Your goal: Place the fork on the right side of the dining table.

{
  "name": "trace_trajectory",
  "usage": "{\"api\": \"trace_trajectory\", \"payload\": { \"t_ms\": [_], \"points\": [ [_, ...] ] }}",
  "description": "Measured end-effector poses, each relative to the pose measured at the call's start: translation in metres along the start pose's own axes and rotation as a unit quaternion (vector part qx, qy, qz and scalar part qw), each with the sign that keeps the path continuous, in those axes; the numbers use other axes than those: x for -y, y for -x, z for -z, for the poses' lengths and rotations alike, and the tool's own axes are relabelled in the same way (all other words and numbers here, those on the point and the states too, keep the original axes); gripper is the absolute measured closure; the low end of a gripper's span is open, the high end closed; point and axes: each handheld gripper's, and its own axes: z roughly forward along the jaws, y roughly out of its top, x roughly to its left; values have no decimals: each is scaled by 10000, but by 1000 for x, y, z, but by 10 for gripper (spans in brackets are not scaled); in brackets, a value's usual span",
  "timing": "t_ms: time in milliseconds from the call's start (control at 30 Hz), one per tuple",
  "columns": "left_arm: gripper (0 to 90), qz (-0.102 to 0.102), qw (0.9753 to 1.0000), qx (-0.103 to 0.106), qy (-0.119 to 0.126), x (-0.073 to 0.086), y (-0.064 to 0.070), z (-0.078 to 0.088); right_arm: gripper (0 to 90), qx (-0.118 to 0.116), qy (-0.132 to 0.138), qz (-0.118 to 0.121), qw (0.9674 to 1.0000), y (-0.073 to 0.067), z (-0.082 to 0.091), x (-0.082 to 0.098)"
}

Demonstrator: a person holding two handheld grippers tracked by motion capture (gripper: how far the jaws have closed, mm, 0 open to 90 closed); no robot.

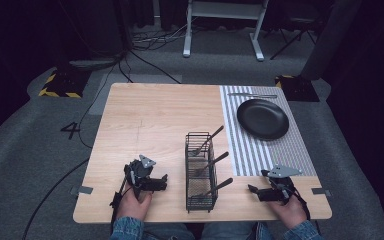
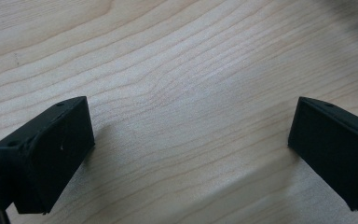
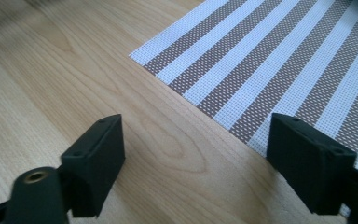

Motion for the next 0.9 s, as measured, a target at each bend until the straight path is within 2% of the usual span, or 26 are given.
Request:
{"api": "trace_trajectory", "payload": {
  "t_ms": [633,767,900],
  "points": [
    [2,-2,10000,-1,0,0,0,0,243,37,38,-46,10000,1,1,1],
    [2,-1,10000,-1,0,0,0,0,296,85,43,-72,9999,1,3,1],
    [2,-1,10000,-1,0,0,0,0,364,61,-69,-80,9999,0,7,-2]
  ]
}}
